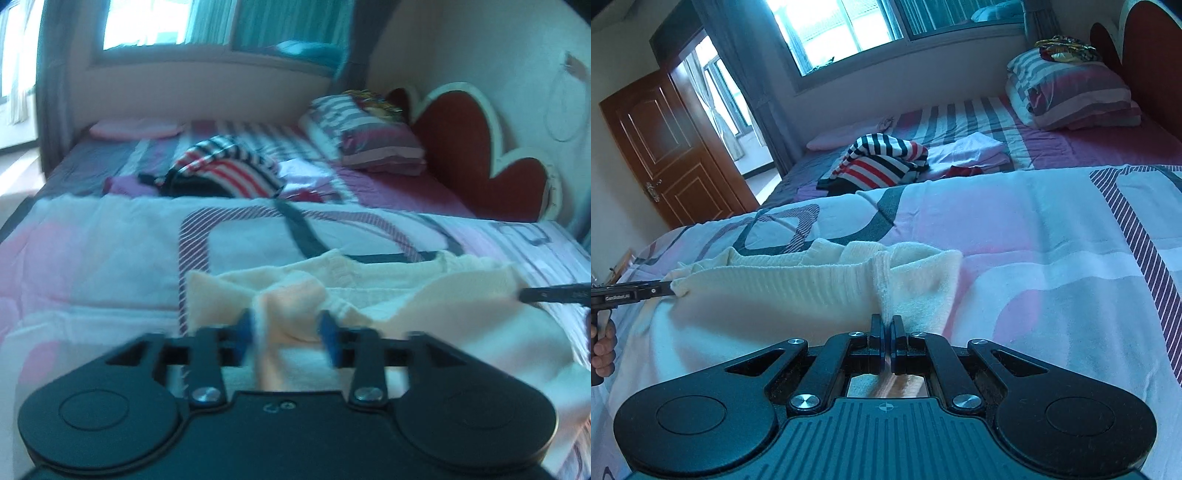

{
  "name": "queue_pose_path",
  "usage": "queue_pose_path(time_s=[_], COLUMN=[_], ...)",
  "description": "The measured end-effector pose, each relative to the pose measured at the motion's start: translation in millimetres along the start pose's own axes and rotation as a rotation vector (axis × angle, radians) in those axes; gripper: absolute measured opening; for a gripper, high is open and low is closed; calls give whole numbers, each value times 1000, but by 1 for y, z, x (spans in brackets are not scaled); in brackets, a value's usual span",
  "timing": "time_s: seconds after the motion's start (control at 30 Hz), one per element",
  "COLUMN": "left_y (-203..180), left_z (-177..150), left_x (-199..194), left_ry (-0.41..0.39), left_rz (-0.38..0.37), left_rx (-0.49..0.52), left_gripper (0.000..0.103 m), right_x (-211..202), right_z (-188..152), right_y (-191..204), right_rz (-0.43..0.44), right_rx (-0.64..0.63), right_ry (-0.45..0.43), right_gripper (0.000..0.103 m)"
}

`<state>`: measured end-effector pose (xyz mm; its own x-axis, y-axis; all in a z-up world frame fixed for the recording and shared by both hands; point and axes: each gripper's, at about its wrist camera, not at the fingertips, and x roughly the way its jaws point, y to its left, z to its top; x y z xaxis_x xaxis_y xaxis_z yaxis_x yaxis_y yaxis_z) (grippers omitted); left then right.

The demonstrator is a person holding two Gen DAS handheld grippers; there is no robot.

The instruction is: Fold small clothes

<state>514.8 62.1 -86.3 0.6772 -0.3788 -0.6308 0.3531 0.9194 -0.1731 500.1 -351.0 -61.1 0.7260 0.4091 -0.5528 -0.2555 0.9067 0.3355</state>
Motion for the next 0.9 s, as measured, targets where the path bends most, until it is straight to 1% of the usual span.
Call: queue_pose_path(time_s=[0.03,0.1,0.2,0.27,0.3,0.33,0.37,0.4,0.43,0.5,0.53,0.6,0.63,0.67,0.7,0.73,0.77,0.8,0.83,0.87,0.9], left_y=[0,-1,0,2,2,1,-1,-2,-2,0,1,1,-1,-6,-11,-16,-19,-24,-30,-37,-45], left_z=[-1,-2,-3,1,2,4,6,7,8,9,9,9,8,7,7,9,9,10,8,7,8], left_x=[0,-2,-2,7,12,15,12,6,2,2,4,17,26,30,29,26,19,7,-9,-22,-28], left_ry=[-7,-25,-28,8,35,45,14,-33,-59,-85,-86,-36,6,31,18,26,28,-11,-76,-112,-111], left_rz=[-14,-57,-56,-27,-5,1,4,1,7,41,60,80,90,107,134,183,247,292,296,257,204], left_rx=[-1,-20,-23,-33,-27,-17,-11,-11,-16,-30,-34,-31,-14,29,77,110,133,148,166,174,165], left_gripper=[57,58,54,42,13,2,2,2,2,2,2,3,5,5,13,34,50,68,70,72,77], right_x=[1,1,-3,-4,-4,-5,-8,-13,-17,-24,-23,-10,-2,6,12,9,5,-3,-12,-19,-23], right_z=[0,-1,-1,-1,0,0,0,1,3,6,7,9,8,5,2,1,1,0,-1,-2,-2], right_y=[-2,-8,-12,-10,-8,-5,-1,5,10,13,12,9,7,5,4,4,8,13,21,31,45], right_rz=[1,17,44,42,41,42,42,37,33,32,20,-20,-41,-72,-89,-94,-120,-159,-184,-192,-161], right_rx=[15,60,90,75,65,49,20,-12,-30,-30,-28,-18,-13,-11,-6,3,14,16,-3,-34,-66], right_ry=[3,-1,-5,-5,-3,-10,-27,-59,-94,-143,-147,-108,-85,-55,-37,-57,-62,-79,-105,-129,-143], right_gripper=[2,2,2,2,2,2,2,2,2,2,2,2,2,2,2,2,3,10,16,28,32])
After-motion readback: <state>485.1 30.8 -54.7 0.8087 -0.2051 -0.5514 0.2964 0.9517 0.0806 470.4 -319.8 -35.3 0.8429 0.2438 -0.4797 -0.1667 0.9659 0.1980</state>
